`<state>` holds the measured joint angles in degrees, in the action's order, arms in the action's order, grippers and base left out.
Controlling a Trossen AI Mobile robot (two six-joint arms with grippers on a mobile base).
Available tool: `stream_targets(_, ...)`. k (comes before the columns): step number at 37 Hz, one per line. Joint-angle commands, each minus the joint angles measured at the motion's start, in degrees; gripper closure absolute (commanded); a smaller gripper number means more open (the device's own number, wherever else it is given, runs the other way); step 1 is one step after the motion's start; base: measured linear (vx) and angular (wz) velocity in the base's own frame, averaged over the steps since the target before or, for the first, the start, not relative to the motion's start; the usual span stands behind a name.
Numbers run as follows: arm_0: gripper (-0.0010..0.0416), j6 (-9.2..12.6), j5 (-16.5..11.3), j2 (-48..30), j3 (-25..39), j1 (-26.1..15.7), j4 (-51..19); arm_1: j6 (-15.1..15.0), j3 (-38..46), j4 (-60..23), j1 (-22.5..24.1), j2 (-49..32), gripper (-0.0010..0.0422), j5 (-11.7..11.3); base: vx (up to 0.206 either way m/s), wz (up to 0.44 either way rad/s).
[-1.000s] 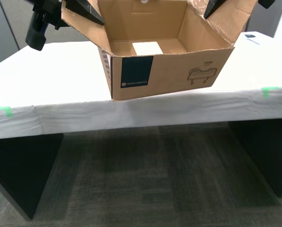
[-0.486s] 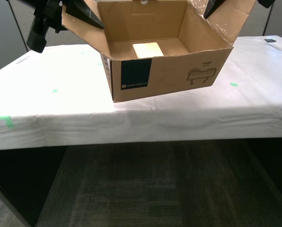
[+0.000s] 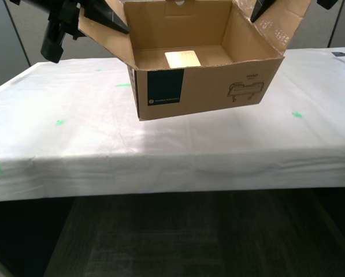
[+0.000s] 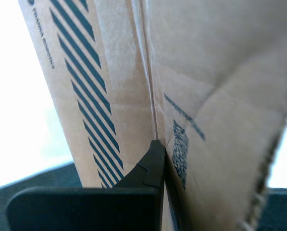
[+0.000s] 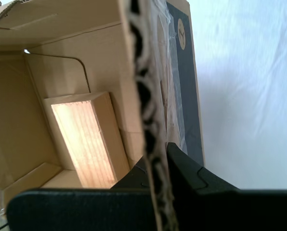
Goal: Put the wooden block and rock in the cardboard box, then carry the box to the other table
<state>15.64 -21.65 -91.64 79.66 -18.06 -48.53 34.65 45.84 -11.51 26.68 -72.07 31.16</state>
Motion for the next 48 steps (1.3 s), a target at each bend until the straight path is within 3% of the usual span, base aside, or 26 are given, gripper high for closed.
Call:
stream_targets(1,0.0407,1.01,-0.33,0.07,0.09,-0.04,1.77,-1.88,1.36,0.44,-0.13,-1.27,0.0412,0.94,0.136,-0.089)
stream_targets(6,0.0407,1.36,-0.33,0.07,0.09,-0.04,0.79,-2.97,2.51,0.39,-0.22,-1.62,0.0412,3.58,0.135,-0.063)
stream_targets(18,0.0407,2.34,-0.37,0.07,0.09,-0.35,-1.68,-3.08,2.86,-0.2,-0.48,-1.62,0.0413,3.26,0.15,-0.035)
stream_targets(28,0.0406,2.03,-0.35,0.07,0.09,-0.74,-1.2,-1.57,2.86,-3.98,-0.61,-1.49,0.0412,-2.69,0.161,-0.021)
stream_targets(31,0.0406,1.05,-0.35,0.07,0.09,-0.74,-1.16,-0.5,2.86,-3.98,-0.7,-1.53,0.0413,-5.49,0.163,-0.011)
stream_targets(39,0.0406,-0.52,-0.35,0.07,0.09,-0.74,0.24,0.96,2.86,-4.26,-0.81,-1.88,0.0413,-9.25,0.157,-0.013)
stream_targets(48,0.0407,-0.9,-0.46,-0.96,0.09,-0.74,0.7,2.38,3.26,-4.09,-0.83,-4.31,0.0413,-9.73,0.154,-0.001)
